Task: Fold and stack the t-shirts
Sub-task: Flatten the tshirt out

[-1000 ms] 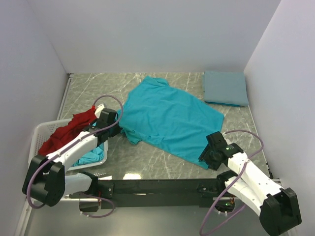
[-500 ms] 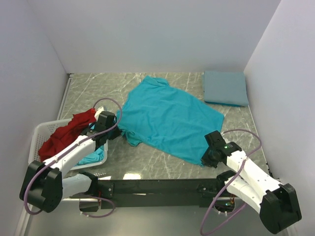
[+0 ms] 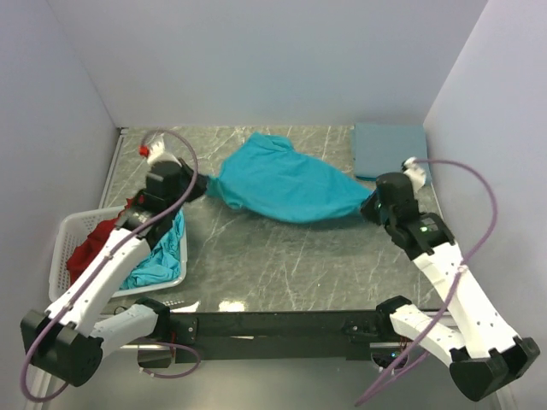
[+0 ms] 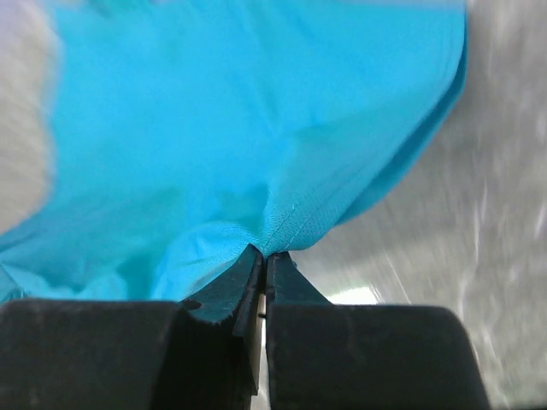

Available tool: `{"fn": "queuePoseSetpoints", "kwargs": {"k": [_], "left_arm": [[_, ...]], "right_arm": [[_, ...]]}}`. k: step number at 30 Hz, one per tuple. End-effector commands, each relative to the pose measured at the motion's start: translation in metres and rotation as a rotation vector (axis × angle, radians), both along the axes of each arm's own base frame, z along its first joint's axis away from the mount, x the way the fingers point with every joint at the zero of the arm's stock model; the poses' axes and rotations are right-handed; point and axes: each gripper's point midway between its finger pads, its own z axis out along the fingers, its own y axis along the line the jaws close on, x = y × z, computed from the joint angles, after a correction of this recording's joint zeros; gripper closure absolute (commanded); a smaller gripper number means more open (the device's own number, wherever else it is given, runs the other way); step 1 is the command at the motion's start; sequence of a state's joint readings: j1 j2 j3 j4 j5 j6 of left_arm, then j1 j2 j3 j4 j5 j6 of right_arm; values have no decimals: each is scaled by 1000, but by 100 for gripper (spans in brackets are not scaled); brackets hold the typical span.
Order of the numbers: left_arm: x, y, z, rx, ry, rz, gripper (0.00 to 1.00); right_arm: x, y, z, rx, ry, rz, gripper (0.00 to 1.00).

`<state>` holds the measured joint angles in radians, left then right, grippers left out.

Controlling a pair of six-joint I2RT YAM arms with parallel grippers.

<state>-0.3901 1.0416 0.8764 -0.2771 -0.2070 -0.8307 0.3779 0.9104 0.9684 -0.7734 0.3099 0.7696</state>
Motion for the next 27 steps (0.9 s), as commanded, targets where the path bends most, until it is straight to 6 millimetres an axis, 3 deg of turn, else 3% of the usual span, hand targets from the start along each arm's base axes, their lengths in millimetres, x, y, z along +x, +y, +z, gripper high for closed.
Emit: {"fn": "queuePoseSetpoints", "kwargs": {"k": [1,3,5,6,7,8,9,11,12,15,18,22,24,27], "left_arm": [[2,7,113,11,-257,-10,99],[-3,12,144,11,-321,-5,99],[-13,15,186,4,-414,-14,99],[-17,15,199,0,-436,-27,99],[-25,17,228,-4,-493,-32,99],[-30,19,239,-1,-510,-37,99],[-40,20,265,-16,-564,-50,99],[-53,23,291,-8,-623,-68,99],[-66,27,318,-25,-684,-71,99],[-100,31,365,-27,-818,-115,99],[-137,37,403,-31,-946,-157,99],[-180,37,435,-26,-1099,-235,99],[-192,38,445,-24,-1134,-249,99],[-177,36,440,10,-1105,-240,99]], "right_arm": [[15,-23,88,-64,-246,-60,100],[9,-30,128,-65,-343,-69,100],[1,-39,154,-68,-404,-88,100],[-8,-43,179,-61,-466,-89,100],[-14,-47,191,-59,-498,-92,100],[-20,-50,203,-55,-527,-96,100],[-32,-55,226,-49,-588,-97,100],[-45,-61,247,-39,-643,-96,100],[-58,-65,270,-29,-701,-88,100],[-85,-69,304,-5,-794,-59,100],[-107,-72,324,14,-860,-29,100],[-126,-77,335,26,-902,-23,100],[-128,-79,334,25,-899,-25,100],[-125,-80,330,22,-891,-37,100]]}}
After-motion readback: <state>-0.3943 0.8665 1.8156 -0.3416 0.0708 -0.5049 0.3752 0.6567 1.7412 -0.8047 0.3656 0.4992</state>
